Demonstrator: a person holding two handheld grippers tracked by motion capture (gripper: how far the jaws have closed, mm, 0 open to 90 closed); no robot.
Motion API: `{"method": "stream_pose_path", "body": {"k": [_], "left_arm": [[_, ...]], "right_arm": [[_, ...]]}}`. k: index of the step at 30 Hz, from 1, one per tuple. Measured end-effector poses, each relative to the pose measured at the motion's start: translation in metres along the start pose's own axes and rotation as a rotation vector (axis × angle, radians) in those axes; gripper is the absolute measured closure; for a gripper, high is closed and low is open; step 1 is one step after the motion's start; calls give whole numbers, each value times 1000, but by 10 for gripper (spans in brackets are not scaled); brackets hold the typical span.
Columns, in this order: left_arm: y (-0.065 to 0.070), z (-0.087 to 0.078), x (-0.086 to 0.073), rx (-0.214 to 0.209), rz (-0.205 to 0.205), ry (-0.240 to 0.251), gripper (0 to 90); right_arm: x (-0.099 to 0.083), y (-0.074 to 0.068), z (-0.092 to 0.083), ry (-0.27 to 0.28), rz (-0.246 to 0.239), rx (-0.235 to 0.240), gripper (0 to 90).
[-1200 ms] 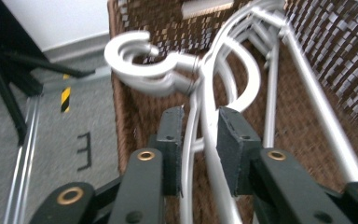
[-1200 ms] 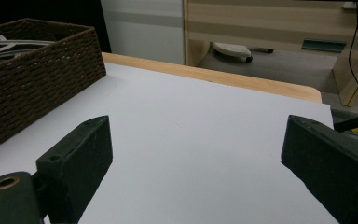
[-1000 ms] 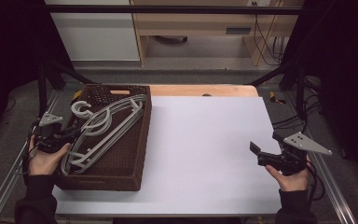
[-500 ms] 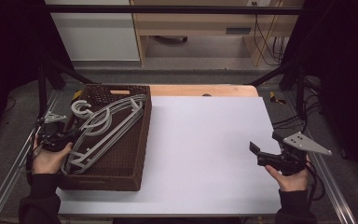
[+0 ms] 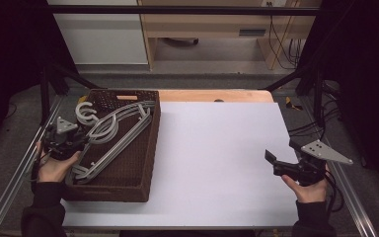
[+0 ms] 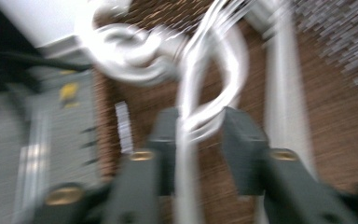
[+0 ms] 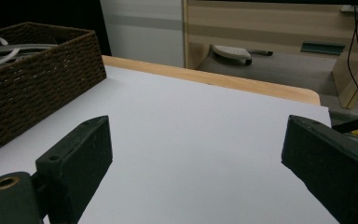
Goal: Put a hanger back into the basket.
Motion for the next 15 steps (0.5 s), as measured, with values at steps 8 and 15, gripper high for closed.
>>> {"method": "stream_pose_path", "body": {"k": [8, 15], "left_arm": [[10, -37, 7, -99, -68, 220, 389], [30, -49, 6, -143, -69, 294, 269]], "right_arm": [[0, 0, 1, 1, 0, -4, 70], [1, 0, 0, 13, -8, -6, 60]]}}
Point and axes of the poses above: each handheld gripper's, and its own axes: z roughly forward along the jaws, x roughly out of its top, y roughly to its right, the point moved 4 cm from there along z, roughly forward along the jaws, and after that the axes turned 1 degree about z, right-handed, at the moved point
